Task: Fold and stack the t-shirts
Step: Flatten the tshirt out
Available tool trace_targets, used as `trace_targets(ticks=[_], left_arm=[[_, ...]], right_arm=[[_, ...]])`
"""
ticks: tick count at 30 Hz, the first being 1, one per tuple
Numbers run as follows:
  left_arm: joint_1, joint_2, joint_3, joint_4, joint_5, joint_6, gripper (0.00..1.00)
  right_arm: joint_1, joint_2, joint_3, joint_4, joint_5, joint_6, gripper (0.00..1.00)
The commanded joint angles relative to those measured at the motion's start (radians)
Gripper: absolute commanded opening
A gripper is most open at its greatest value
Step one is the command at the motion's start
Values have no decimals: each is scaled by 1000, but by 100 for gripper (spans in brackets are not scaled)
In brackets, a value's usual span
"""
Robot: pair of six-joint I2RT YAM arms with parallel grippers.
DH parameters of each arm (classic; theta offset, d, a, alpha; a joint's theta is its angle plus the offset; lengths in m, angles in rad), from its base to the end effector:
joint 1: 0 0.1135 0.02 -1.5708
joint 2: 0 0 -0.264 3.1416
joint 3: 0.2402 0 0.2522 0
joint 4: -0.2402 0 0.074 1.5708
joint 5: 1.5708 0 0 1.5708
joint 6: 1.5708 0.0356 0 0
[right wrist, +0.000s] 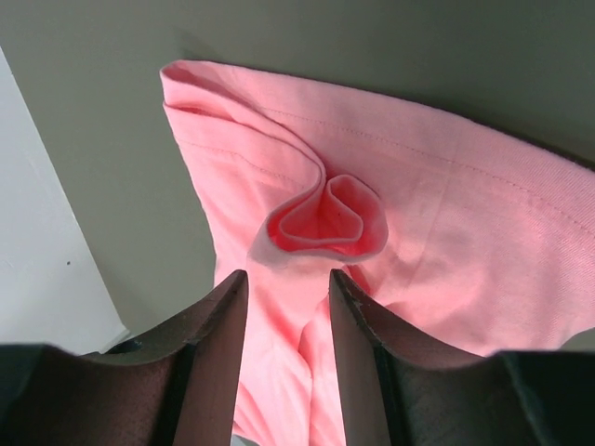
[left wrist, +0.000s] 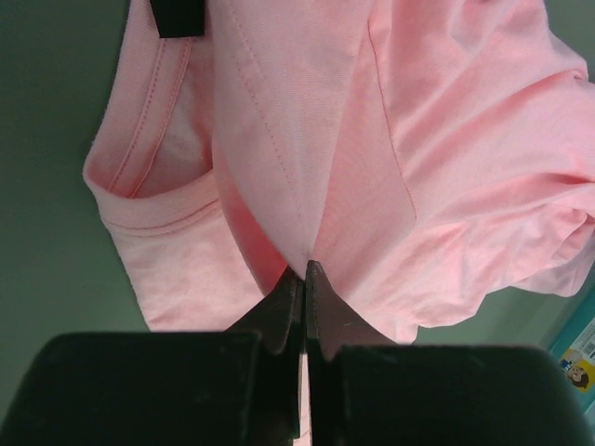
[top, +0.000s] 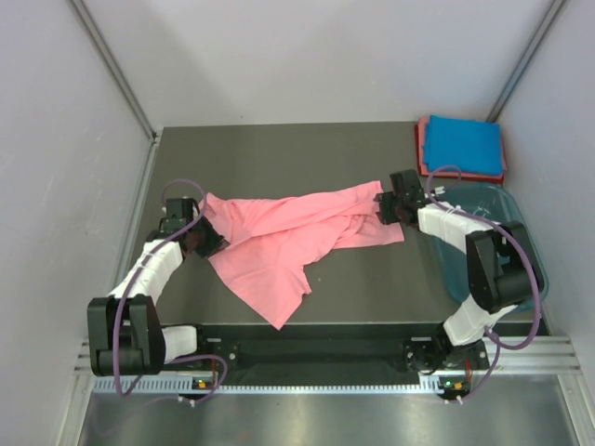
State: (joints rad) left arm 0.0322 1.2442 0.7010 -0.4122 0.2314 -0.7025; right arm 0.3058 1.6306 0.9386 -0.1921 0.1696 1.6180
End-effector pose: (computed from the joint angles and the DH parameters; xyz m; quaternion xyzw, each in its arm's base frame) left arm 0.2389 -0.0005 0.1996 -0.3073 0.8961 -0.2029 0.2479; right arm 0.3182 0.0942 0.1826 0.5950 0.7260 0.2295 0.2573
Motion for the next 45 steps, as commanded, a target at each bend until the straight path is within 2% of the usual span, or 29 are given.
trace_targets(ticks=[1,10,20,25,28,29,30,38,41,42,45], left_arm=[[1,-42,3,16,9,21,0],[0,-48,20,7,13,17,0],[0,-39,25,12,6,6,0],[0,-26,34,18,13,3,0],[0,-20,40,21,9,0,0],[1,-20,45,21,9,-2,0],[0,-19,57,15,6,-3,0],[11,26,239,-92,-86,-5,0],[14,23,236,-94,-67,-12,0],[14,21,218,-94,-63,-14,0],[14,-5,171,-105,-47,-12,0]], right_arm=[[12,3,51,22,41,19,41],[10,44,68,31,71,10,38],[9,58,48,54,80,8,27],[9,20,55,28,132,-23,24],[10,-15,42,29,160,-26,4],[9,-23,34,33,166,-33,0],[9,-44,35,33,182,-47,0],[-34,-208,32,-30,263,-395,0],[-71,-241,-16,-23,177,-535,0],[-74,-251,-29,12,118,-629,0],[-76,-262,-86,20,59,-719,0]])
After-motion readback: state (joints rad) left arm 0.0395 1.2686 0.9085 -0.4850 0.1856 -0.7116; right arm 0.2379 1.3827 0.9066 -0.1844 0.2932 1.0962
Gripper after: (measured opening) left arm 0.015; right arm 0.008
